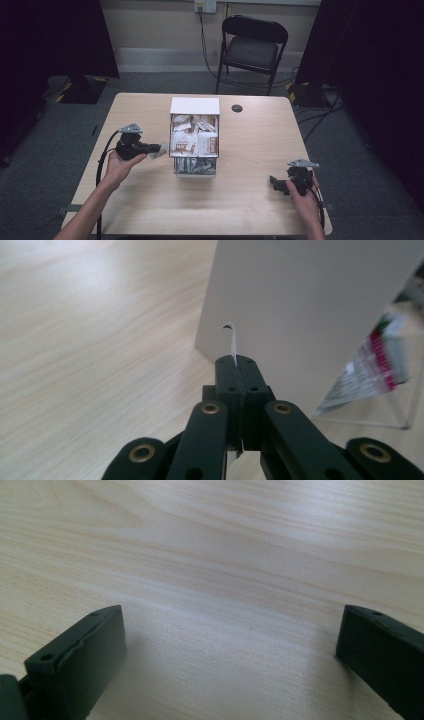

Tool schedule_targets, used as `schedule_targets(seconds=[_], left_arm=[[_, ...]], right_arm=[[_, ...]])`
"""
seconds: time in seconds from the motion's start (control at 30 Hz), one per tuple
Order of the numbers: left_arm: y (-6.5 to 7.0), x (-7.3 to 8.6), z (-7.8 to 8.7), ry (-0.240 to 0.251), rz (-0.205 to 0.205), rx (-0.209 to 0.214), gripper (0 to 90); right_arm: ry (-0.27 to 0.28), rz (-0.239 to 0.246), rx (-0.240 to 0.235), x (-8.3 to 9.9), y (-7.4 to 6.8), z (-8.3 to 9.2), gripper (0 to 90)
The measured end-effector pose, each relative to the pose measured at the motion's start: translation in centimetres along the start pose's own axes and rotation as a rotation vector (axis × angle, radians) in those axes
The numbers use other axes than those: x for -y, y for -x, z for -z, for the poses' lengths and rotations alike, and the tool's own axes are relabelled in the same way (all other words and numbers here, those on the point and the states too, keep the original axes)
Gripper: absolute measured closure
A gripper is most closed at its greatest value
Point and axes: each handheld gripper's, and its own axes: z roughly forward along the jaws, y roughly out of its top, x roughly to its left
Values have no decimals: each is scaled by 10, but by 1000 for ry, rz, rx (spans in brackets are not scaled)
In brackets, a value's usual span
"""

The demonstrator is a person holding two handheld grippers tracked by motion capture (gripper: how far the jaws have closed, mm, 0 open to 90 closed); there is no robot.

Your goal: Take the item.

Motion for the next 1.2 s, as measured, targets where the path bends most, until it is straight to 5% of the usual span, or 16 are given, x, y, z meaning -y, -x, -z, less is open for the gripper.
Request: schedule_targets(seconds=[0.27,0.43,0.6,0.9,1.2], left_arm=[[-2,9,-11,-10,10,35,900],[-1,13,-20,-65,-8,32,900],[-10,19,-26,-72,37,44,900],[-17,22,-24,-78,56,9,894],[-22,23,-22,-77,67,1,795]], right_arm=[[0,0,0,0,0,0,0],[0,0,0,0,0,0,0],[0,0,0,0,0,0,0],[0,0,0,0,0,0,0],[0,-1,1,0,0,0,0]])
